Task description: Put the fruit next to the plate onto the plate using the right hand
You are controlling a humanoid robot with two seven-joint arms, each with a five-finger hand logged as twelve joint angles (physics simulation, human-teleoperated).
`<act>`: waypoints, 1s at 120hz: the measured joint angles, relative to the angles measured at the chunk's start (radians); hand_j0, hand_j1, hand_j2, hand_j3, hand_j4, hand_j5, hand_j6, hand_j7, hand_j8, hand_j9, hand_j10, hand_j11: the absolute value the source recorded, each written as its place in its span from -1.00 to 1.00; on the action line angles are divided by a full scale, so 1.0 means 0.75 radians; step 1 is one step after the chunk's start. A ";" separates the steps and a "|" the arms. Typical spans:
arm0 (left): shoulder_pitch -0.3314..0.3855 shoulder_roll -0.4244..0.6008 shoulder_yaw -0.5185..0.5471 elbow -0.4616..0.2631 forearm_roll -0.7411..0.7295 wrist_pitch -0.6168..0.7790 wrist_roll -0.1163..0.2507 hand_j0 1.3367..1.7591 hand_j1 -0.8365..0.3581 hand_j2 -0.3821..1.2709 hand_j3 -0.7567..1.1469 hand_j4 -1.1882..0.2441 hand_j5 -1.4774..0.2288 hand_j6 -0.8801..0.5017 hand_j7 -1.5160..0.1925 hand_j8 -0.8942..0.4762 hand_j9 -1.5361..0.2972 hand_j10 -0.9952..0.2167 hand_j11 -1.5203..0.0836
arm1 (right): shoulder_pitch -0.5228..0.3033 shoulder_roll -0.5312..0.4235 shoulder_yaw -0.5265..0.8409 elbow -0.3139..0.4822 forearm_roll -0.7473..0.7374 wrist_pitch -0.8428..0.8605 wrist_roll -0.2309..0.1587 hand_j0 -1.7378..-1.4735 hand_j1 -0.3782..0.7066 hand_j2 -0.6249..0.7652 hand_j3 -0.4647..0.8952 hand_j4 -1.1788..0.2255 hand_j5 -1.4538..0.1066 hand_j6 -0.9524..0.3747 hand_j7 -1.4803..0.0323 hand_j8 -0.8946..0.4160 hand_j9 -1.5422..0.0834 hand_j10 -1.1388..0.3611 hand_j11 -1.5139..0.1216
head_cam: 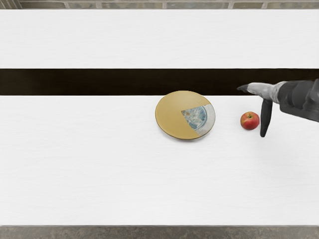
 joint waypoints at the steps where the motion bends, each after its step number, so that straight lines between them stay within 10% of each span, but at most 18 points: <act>1: 0.000 0.000 0.000 0.000 0.000 0.000 0.000 0.52 0.98 -0.54 -0.21 0.66 0.73 0.27 0.77 0.30 0.68 0.64 0.90 | -0.005 0.000 0.000 0.002 -0.006 -0.009 0.000 -0.40 -0.91 -0.10 -0.32 0.65 0.83 0.40 0.93 0.33 0.87 0.49 0.82; 120: 0.000 0.000 0.000 0.000 0.000 0.000 0.000 0.52 0.98 -0.54 -0.21 0.66 0.73 0.27 0.77 0.30 0.68 0.64 0.90 | -0.121 0.152 -0.067 -0.080 -0.177 -0.239 -0.022 -0.40 -0.50 -0.16 -0.32 0.39 0.53 0.12 0.61 0.05 0.58 0.25 0.53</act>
